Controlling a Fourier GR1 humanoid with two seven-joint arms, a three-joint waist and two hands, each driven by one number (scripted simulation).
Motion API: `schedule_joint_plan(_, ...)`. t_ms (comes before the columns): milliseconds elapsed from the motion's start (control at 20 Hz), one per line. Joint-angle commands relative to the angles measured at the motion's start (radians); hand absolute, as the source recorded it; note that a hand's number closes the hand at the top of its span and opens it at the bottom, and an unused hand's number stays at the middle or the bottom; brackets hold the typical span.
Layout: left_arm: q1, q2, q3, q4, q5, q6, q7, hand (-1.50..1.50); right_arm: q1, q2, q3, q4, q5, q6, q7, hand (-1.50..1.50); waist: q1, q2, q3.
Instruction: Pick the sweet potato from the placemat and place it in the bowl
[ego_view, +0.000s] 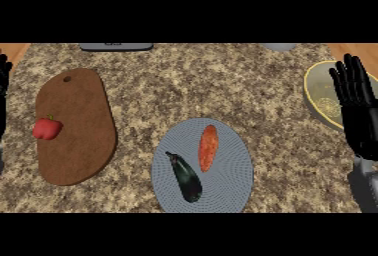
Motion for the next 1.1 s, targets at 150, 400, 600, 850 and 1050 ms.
schedule_joint_plan(150,-0.044,-0.077,-0.017,-0.045,0.078,-0.071,0.004,0.00,-0.152,0.245,0.312,-0.025,-0.002,0.036,0.120,-1.50,0.098,0.021,0.006)
schedule_joint_plan(400,-0.019,-0.153,-0.032,-0.046,0.138,-0.086,0.040,0.00,-0.163,0.322,0.408,0.034,0.387,-0.316,0.146,-1.50,0.057,0.009,0.003)
schedule_joint_plan(600,0.007,-0.131,-0.003,-0.047,0.160,-0.119,0.037,0.00,-0.088,0.361,0.695,0.061,0.550,-0.544,0.118,-1.50,0.050,0.012,0.006)
schedule_joint_plan(850,0.032,-0.108,0.036,-0.086,0.182,-0.119,0.093,0.00,-0.109,0.320,0.787,-0.049,0.805,-0.492,0.459,-1.50,0.013,0.004,0.006)
schedule_joint_plan(1050,0.054,-0.116,0.037,-0.099,0.173,-0.117,0.071,0.00,-0.113,0.266,0.795,-0.167,0.975,-0.370,0.734,-1.50,-0.005,-0.001,0.005)
